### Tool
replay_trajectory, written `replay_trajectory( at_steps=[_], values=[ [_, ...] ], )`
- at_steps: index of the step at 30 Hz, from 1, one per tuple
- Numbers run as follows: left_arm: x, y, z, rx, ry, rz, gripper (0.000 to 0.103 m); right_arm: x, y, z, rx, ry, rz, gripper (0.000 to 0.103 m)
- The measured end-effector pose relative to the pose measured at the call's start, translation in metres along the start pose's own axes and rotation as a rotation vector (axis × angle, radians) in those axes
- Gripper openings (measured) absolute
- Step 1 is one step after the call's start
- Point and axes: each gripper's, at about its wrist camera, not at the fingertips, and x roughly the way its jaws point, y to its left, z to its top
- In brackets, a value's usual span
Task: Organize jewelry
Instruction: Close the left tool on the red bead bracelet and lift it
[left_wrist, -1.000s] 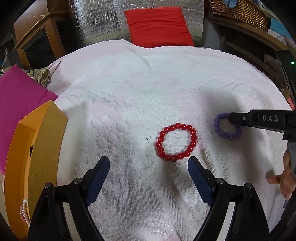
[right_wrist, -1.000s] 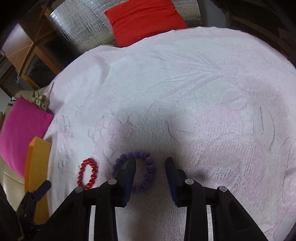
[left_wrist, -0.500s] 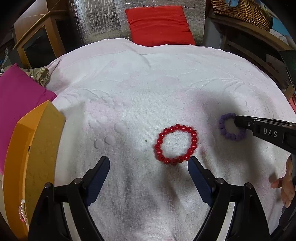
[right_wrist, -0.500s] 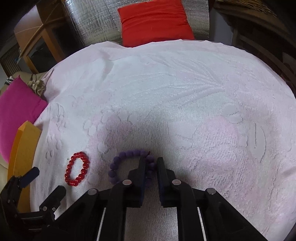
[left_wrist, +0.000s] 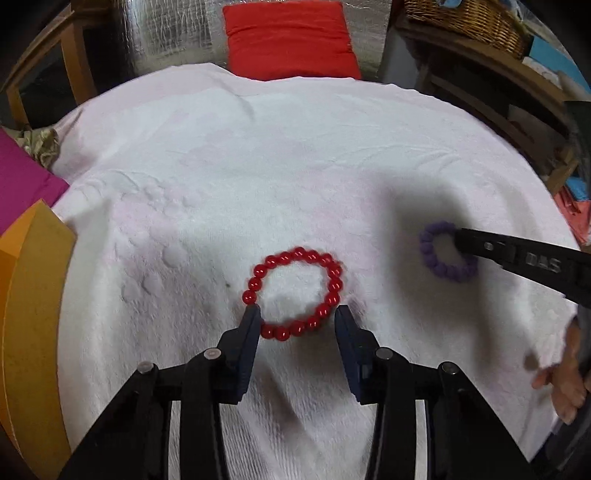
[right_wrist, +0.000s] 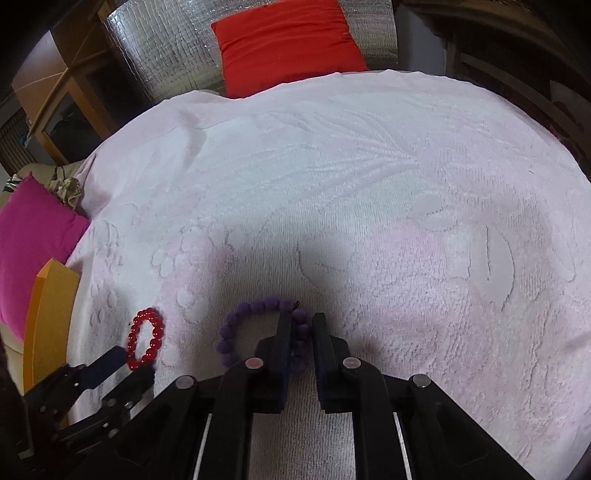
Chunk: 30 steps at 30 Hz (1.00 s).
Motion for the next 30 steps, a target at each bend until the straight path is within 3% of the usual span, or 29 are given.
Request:
replay_trajectory(
  at_steps=[3,5,11,12,14,19,30],
  values=[
    [0.004,-0.004,0.004,0.003,-0.011,0.019,0.044,-0.001,-0.004,-0.001,0.012,0.006,0.014,0.012],
    [0.008,-0.008,0.006,0.002,-0.015,0.041,0.05,-0.001,-0.005,-0.002,0.02,0.007,0.02,0.012],
    [0.013,-0.008,0.011,-0.005,-0.032,0.042,0.049,0.0,-0.005,-0.004,0.035,0.007,0.028,0.012],
    [0.013,-0.009,0.011,-0.003,-0.035,0.04,0.047,0.0,-0.004,-0.004,0.035,0.007,0.028,0.012],
    [0.014,-0.011,0.014,-0.002,-0.032,0.019,0.031,0.0,-0.004,-0.004,0.033,0.006,0.026,0.012],
    [0.01,-0.017,0.013,0.014,-0.034,0.054,0.018,0.0,-0.003,-0.004,0.028,0.004,0.022,0.012],
    [0.008,-0.018,0.009,0.02,-0.038,0.074,0.015,0.001,0.0,-0.004,0.047,0.01,0.006,0.014]
  ],
)
